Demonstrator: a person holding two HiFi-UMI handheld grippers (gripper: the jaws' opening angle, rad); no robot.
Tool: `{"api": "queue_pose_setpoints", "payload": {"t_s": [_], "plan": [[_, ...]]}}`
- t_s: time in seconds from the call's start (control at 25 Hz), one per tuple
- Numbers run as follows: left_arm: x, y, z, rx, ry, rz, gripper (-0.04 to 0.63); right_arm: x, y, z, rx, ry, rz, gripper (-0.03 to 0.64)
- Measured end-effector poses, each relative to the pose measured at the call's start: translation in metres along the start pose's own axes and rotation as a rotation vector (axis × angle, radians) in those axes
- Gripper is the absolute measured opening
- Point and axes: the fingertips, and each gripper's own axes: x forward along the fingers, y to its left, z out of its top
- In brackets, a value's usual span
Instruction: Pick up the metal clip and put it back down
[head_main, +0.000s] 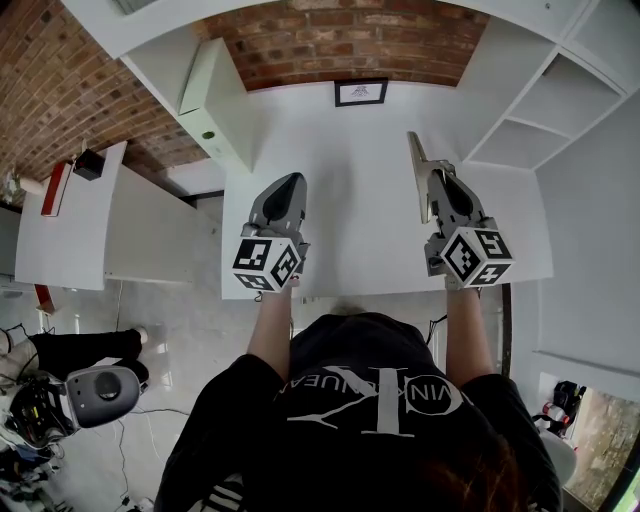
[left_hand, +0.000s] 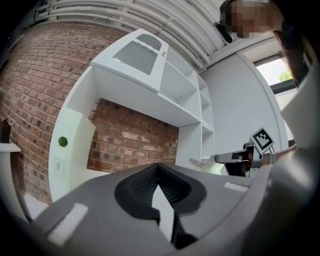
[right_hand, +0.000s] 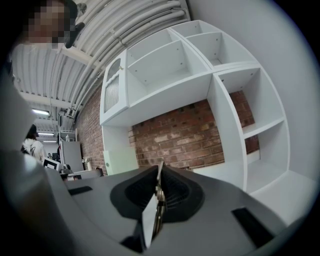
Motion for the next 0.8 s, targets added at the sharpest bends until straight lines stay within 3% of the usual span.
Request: {"api": "queue_pose_setpoints", "payload": {"t_s": [0.8], "plan": [[-0.013,-0.004,-0.038,-0.041,0.087,-0.007,0.011,-0.010,-0.003,-0.053,0.094,0.114,-0.028,0.028]]}}
